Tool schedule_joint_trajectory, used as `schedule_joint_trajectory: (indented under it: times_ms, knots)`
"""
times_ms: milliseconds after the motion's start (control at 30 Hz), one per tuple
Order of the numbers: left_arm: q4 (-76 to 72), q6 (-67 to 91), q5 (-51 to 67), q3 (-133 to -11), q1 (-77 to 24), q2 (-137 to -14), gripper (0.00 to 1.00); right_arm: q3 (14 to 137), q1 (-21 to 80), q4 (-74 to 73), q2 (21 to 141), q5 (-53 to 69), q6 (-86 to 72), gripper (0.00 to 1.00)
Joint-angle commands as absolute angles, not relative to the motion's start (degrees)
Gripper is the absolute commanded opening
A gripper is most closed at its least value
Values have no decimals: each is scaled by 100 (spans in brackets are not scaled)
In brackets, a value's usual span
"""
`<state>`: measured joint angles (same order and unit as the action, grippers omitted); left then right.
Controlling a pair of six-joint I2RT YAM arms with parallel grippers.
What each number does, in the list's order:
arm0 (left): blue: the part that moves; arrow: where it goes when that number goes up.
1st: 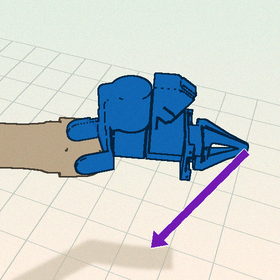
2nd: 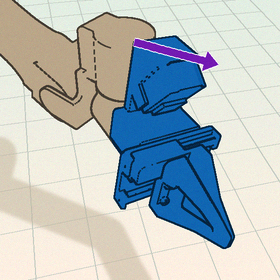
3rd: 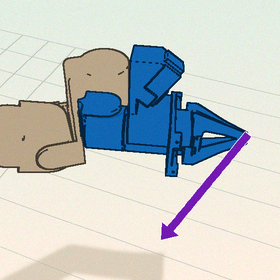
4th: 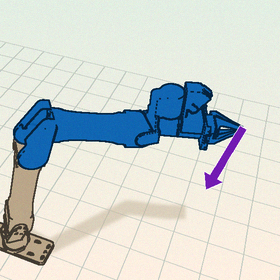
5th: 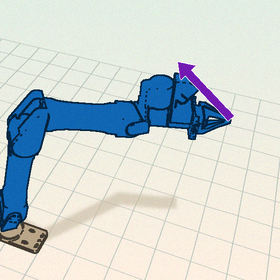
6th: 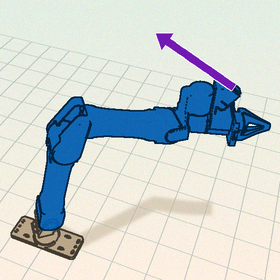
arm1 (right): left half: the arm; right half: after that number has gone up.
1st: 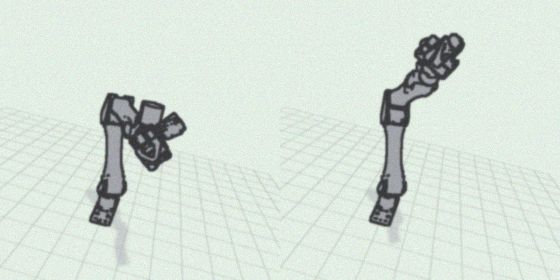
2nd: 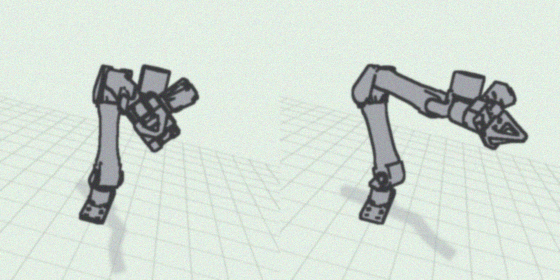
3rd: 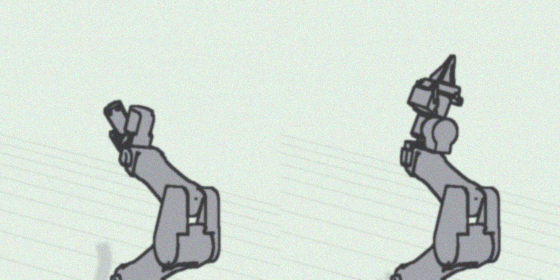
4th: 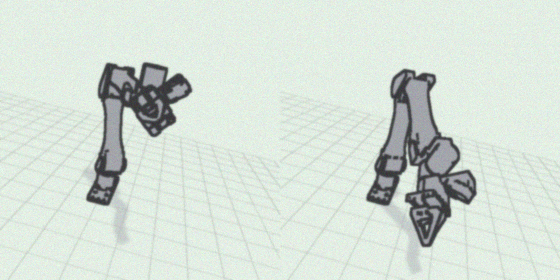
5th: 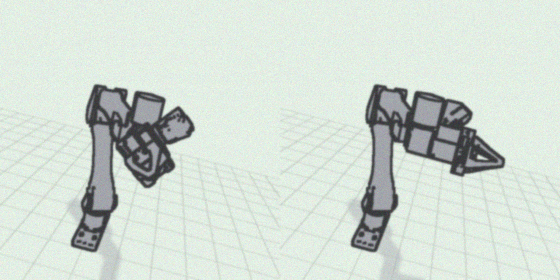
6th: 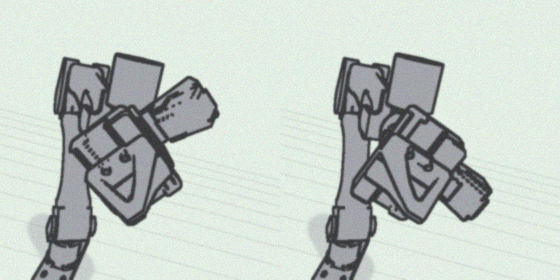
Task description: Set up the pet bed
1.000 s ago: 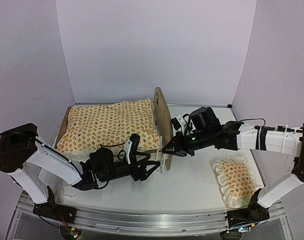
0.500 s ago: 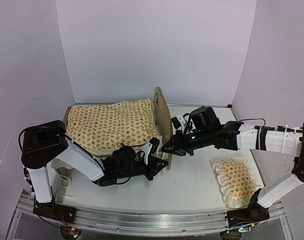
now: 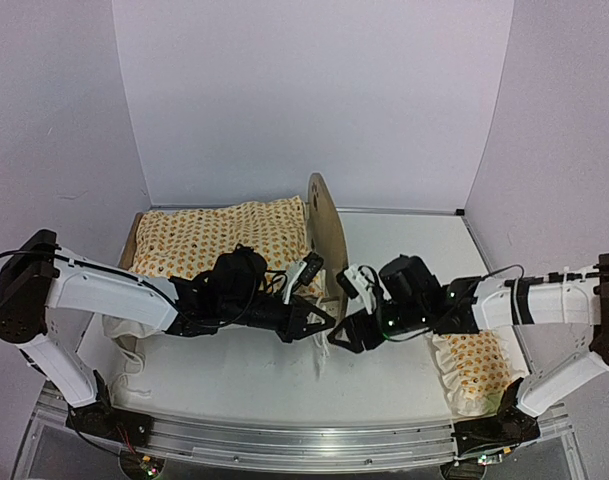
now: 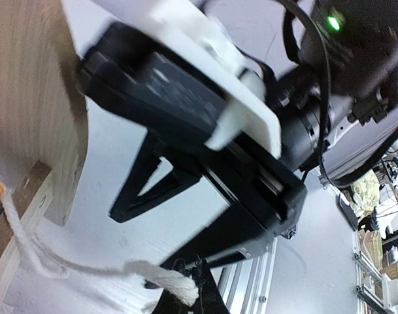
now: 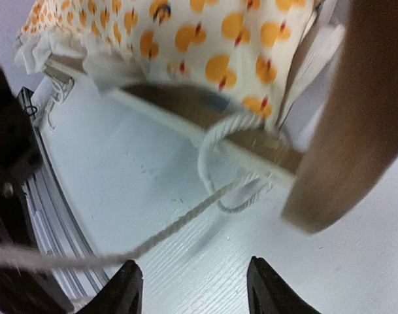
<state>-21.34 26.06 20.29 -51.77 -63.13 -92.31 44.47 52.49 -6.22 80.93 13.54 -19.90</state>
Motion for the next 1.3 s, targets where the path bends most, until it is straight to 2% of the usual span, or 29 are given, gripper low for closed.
schedule_joint_trajectory:
  times_ms: [0, 133, 333, 467, 533, 700, 867, 967, 1167, 1233, 1267]
  knots:
    - [-1529, 2700, 2505, -5289, -6091, -9171, 0, 3566, 5575, 993, 7758, 894, -2028, 65]
    - [-1108, 2477, 2341, -5233, -6010, -8870, 0, 3403, 5739, 1742, 8285, 646, -1746, 66]
    - [-243, 2125, 1755, -5349, -6003, -8631, 0, 3149, 5943, 3657, 9357, 434, -1402, 69]
    - [-92, 2076, 1550, -5308, -6003, -8483, 0, 3182, 6001, 3718, 9509, -391, -2323, 66]
    - [-37, 2074, 1449, -5281, -6010, -8407, 0, 2861, 6040, 4235, 9471, -314, -2601, 66]
    - [-35, 2013, 1350, -5269, -6003, -8318, 0, 2739, 6205, 5086, 9977, -572, -2139, 67]
    - [-35, 1995, 1349, -5231, -6003, -8219, 0, 2973, 6256, 5593, 10505, -549, -1821, 63]
    - [-35, 2008, 1338, -5212, -6003, -8205, 0, 3075, 6258, 5618, 10657, -888, -1715, 50]
    - [-35, 1977, 1404, -5170, -6003, -8165, 0, 3007, 6257, 6523, 11177, -1246, -1496, 12]
    - [-35, 1950, 1385, -5117, -6003, -8120, 0, 2927, 6257, 6527, 11030, -1202, -1589, 1]
    - [-35, 1937, 1374, -5075, -6002, -8097, 0, 2855, 6252, 6363, 10793, -1158, -1730, 0]
